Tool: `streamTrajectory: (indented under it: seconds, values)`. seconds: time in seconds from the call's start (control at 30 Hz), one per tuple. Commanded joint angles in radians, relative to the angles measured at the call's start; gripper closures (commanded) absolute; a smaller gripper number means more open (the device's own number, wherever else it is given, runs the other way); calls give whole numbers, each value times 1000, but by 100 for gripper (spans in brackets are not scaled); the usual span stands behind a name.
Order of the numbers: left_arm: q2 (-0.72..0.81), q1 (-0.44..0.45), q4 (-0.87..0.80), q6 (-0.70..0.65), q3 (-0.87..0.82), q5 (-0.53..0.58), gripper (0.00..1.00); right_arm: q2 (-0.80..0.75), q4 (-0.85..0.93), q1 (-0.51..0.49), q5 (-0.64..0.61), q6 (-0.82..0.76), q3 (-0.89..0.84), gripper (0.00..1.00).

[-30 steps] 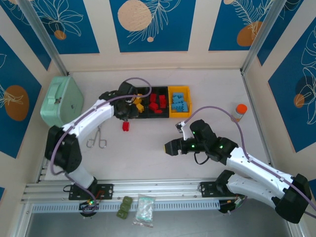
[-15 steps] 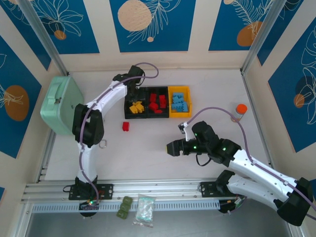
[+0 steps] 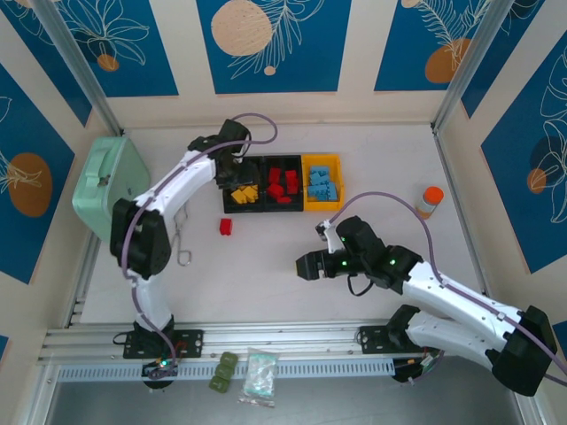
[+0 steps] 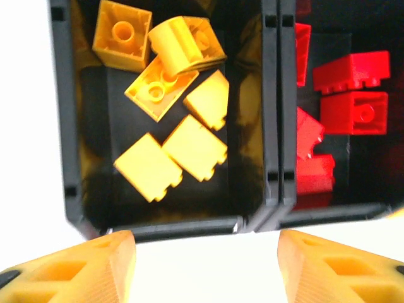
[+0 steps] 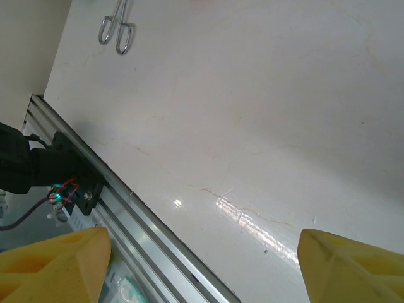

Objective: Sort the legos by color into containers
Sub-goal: Place the lego in the container, then pick up the lego from the center of the table.

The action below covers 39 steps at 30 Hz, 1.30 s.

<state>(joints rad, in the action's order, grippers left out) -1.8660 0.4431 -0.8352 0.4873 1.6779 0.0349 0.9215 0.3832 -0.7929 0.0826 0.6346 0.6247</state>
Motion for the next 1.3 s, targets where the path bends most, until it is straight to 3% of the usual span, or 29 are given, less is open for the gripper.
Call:
streamTrajectory:
  seconds: [0.0,0.3,0.6,0.9,1.27]
  values:
    - [108,-7,16,-30,-84,19,39,23,-32,-7,28,-22,52,22]
    - [294,-9,43,-24,-335,69,37,115,-58,-15,21,-35,117,22]
    - [390,-10,149,6,-549,80,34,274,-20,-68,-84,-98,262,22]
    - [287,-12,269,22,-624,96,27,403,-33,-124,-93,-112,339,24]
    - [169,-12,297,25,-603,115,39,343,-23,-137,-137,-57,247,24]
